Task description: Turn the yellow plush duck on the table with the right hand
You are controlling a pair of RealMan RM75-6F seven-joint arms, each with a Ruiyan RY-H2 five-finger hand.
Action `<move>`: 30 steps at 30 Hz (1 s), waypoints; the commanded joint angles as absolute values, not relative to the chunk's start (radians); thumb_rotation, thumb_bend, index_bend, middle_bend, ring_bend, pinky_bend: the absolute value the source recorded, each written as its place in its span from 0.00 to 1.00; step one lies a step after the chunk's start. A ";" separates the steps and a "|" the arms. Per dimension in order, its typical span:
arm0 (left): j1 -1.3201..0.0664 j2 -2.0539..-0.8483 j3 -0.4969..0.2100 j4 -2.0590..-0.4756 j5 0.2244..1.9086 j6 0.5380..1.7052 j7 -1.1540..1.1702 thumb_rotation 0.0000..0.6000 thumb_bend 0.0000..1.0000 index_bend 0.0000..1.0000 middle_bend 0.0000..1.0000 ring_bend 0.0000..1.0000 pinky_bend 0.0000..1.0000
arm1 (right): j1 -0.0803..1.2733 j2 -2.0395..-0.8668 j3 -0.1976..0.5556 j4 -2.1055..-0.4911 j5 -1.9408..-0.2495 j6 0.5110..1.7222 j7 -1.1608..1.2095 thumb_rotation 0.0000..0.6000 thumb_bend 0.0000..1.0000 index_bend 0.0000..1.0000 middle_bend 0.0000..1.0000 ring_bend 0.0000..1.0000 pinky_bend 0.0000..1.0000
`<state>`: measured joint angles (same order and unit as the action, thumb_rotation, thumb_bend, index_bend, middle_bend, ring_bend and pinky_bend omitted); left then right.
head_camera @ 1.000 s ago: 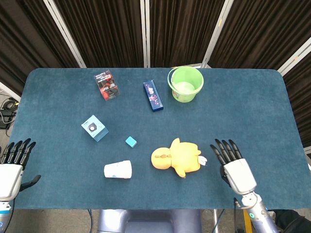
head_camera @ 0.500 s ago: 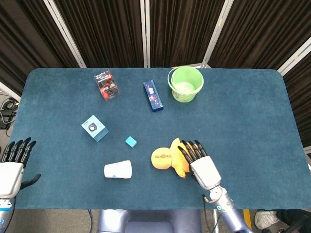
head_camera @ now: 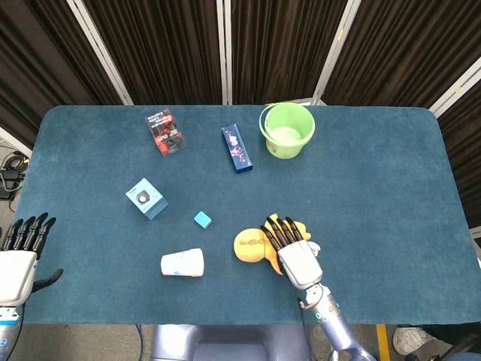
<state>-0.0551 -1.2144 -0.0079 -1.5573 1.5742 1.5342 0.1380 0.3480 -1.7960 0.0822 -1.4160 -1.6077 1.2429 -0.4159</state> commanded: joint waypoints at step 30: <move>-0.063 -1.215 -0.003 -1.561 1.568 1.520 0.140 1.00 0.15 0.00 0.00 0.00 0.00 | 0.377 -1.839 0.140 -1.348 -1.430 1.226 -0.544 1.00 1.00 0.00 0.00 0.00 0.00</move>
